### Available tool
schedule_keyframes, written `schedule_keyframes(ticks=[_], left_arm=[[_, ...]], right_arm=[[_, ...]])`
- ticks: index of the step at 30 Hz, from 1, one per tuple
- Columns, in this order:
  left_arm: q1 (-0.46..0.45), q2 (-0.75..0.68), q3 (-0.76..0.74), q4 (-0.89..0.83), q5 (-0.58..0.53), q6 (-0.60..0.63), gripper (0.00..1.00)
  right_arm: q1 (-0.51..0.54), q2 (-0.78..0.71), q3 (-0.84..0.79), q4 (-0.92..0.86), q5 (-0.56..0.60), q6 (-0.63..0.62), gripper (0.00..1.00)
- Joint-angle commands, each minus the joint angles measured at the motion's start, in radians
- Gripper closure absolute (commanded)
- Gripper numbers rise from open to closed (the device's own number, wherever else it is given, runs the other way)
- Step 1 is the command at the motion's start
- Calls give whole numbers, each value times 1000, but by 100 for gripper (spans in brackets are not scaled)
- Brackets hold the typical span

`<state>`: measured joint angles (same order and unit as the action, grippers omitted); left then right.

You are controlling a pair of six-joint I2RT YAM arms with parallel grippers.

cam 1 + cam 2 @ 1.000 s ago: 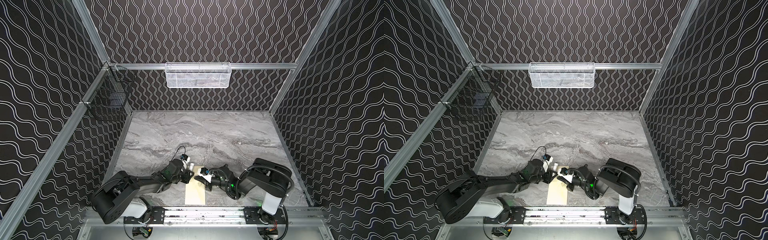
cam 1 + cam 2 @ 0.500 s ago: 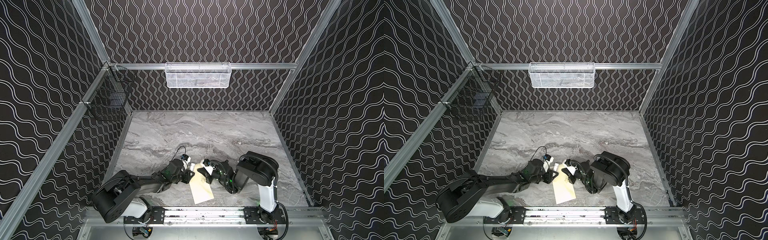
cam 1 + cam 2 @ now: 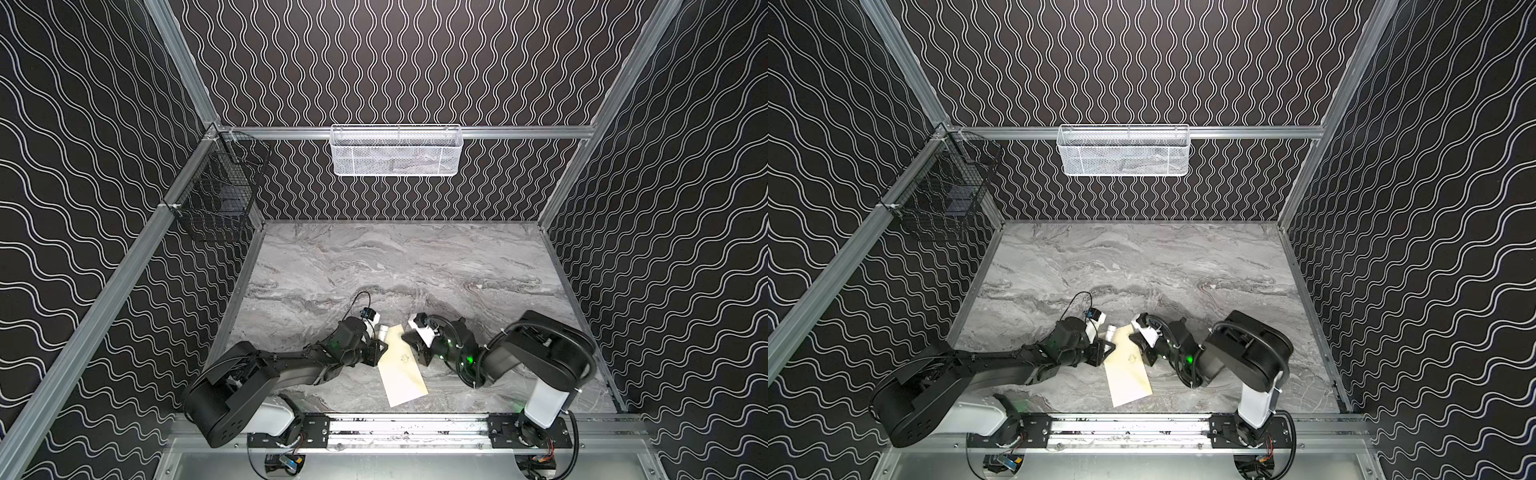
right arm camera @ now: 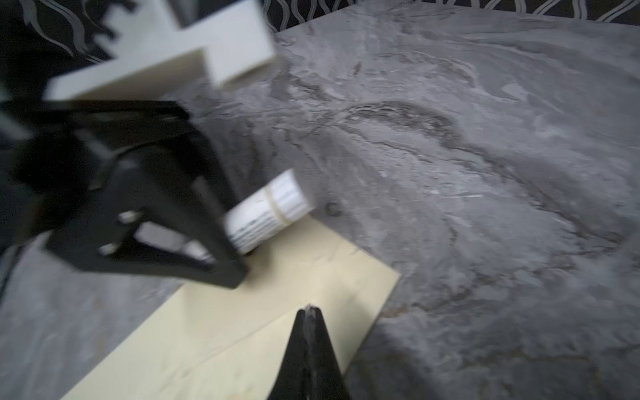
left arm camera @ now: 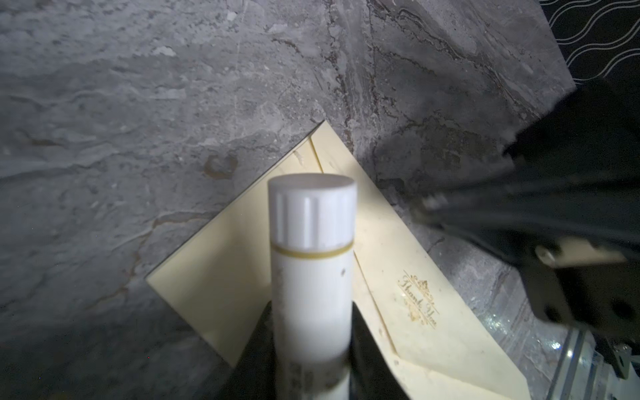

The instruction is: Place the letter into the envelope and seal it

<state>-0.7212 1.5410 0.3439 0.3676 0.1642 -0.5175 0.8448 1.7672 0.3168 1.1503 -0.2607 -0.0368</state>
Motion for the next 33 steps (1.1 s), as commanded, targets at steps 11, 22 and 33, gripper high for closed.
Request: schedule_keyframes(ticks=[11,22,33], left_arm=[[33,28,10,-62,-24,-3,100],[52,48,15,-76,-30,-9,100],[54,59,9,-58,0,-4,100]], right_arm=[[215,57,-147,69,153,78,100],[287,-34,-180,-99,239,127,100],[463,-145,-232,-227,440,280,100]])
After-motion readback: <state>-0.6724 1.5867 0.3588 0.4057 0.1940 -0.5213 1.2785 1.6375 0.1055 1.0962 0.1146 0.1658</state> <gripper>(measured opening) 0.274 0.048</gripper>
